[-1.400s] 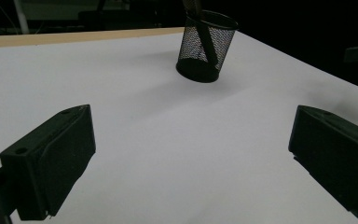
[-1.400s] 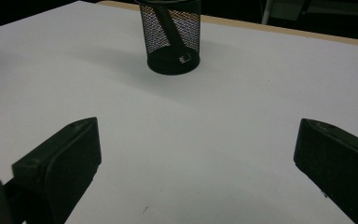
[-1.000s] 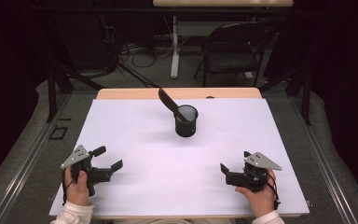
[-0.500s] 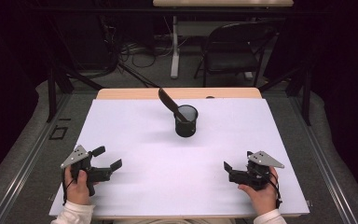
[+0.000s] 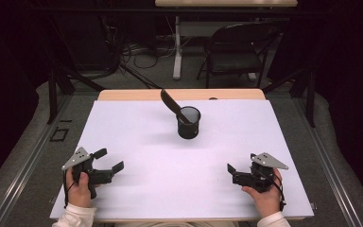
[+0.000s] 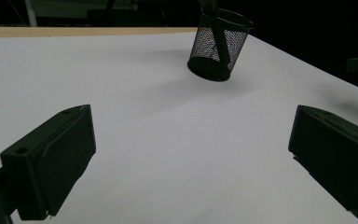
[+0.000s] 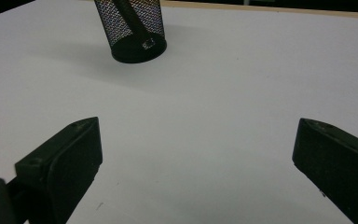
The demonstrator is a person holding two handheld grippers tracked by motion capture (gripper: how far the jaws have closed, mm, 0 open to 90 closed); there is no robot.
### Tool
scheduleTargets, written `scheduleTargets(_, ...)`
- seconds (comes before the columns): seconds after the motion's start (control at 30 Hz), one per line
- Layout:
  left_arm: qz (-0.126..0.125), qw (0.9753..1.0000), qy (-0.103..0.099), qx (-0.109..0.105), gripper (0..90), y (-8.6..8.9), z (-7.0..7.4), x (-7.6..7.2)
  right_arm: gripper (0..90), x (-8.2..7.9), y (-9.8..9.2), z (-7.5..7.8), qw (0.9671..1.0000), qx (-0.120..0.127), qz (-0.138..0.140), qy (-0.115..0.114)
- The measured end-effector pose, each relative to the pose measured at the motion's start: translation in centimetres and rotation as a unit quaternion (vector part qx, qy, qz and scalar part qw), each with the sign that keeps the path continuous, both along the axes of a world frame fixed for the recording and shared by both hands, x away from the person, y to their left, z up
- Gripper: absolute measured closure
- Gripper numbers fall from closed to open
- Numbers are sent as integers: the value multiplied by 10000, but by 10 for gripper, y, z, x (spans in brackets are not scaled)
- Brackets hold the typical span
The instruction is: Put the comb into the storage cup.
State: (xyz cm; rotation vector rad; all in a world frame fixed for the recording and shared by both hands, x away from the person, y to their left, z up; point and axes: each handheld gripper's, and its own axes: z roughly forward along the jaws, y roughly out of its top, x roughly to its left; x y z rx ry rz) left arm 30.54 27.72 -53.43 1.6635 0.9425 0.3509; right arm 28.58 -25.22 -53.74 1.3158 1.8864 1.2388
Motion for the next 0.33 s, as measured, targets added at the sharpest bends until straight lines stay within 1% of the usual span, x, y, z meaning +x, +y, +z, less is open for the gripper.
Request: scheduleTargets(0.33, 22, 10000, 4, -20, 9, 1, -1, 1, 16, 1, -2, 0, 10000, 23, -32, 31)
